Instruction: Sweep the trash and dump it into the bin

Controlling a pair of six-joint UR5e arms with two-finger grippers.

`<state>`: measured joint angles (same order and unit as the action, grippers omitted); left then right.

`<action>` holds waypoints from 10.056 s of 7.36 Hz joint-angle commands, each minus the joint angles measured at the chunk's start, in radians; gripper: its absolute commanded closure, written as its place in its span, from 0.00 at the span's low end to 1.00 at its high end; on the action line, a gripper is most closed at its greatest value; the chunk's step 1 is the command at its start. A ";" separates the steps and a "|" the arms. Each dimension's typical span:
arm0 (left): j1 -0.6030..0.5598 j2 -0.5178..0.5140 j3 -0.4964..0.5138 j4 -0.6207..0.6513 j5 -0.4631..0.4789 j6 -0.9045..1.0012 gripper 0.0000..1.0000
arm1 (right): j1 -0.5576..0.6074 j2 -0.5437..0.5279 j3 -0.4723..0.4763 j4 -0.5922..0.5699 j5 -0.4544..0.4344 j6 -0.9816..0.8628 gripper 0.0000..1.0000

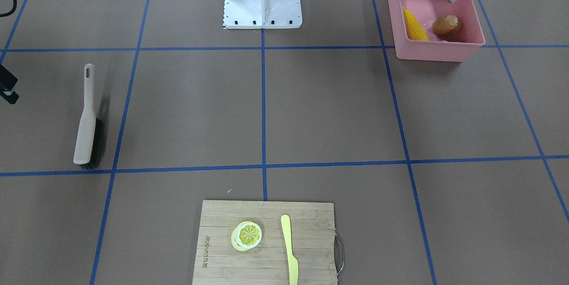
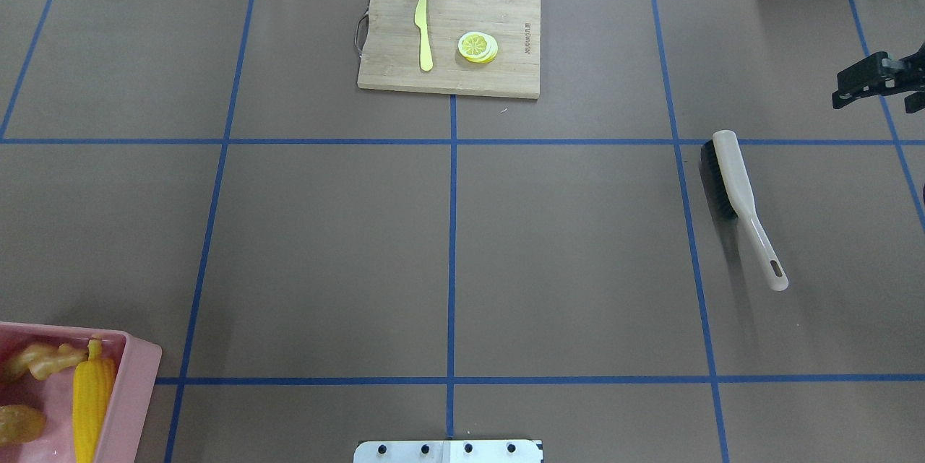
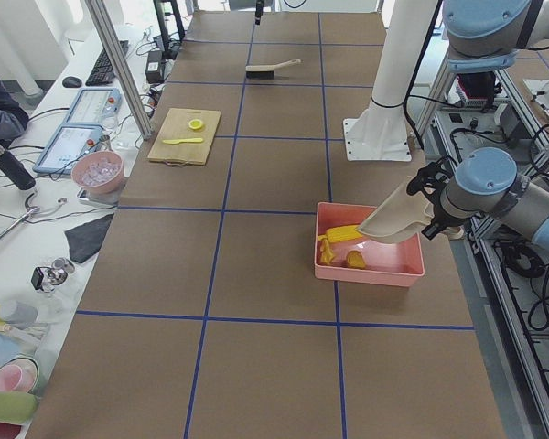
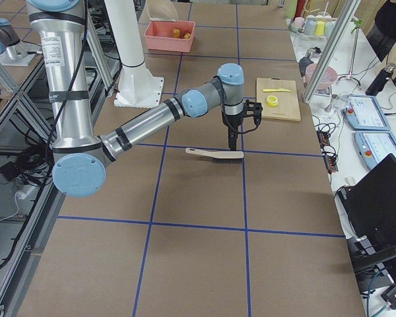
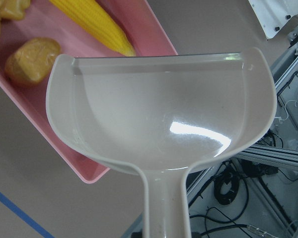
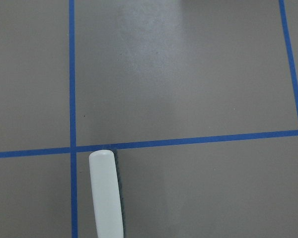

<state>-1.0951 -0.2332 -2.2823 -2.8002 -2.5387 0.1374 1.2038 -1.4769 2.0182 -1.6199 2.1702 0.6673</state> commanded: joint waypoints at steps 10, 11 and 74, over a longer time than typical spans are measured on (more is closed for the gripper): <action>0.380 -0.668 0.020 -0.006 0.515 0.034 0.98 | 0.267 -0.023 -0.298 0.002 0.094 -0.386 0.00; 0.400 -0.758 0.026 0.083 0.517 0.034 0.98 | 0.278 -0.028 -0.335 0.041 0.121 -0.387 0.00; -0.468 -1.092 0.468 1.042 0.117 -0.318 0.01 | 0.341 -0.089 -0.441 0.181 0.206 -0.518 0.00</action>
<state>-1.5607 -1.3184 -1.8067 -1.7613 -2.4217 -0.1810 1.5447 -1.5662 1.5769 -1.4401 2.3761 0.1488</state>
